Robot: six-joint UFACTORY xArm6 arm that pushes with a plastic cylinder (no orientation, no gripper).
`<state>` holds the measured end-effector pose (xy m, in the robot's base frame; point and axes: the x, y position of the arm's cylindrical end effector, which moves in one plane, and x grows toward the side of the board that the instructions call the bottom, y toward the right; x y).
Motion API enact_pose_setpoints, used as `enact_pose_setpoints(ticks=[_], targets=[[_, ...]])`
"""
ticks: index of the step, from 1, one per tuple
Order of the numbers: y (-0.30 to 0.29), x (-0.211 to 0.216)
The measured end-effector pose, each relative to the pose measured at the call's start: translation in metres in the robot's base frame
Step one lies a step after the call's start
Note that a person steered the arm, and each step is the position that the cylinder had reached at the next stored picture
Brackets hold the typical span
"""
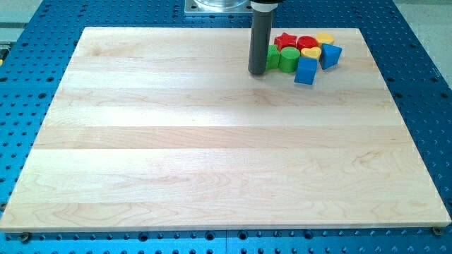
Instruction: Place your arm above the hexagon
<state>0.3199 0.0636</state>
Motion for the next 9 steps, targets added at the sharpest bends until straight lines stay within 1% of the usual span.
enact_pose_setpoints(ticks=[4, 6, 7, 8, 9], targets=[[-0.001, 0.0], [-0.012, 0.001], [-0.012, 0.058], [-0.01, 0.127], [0.037, 0.154]])
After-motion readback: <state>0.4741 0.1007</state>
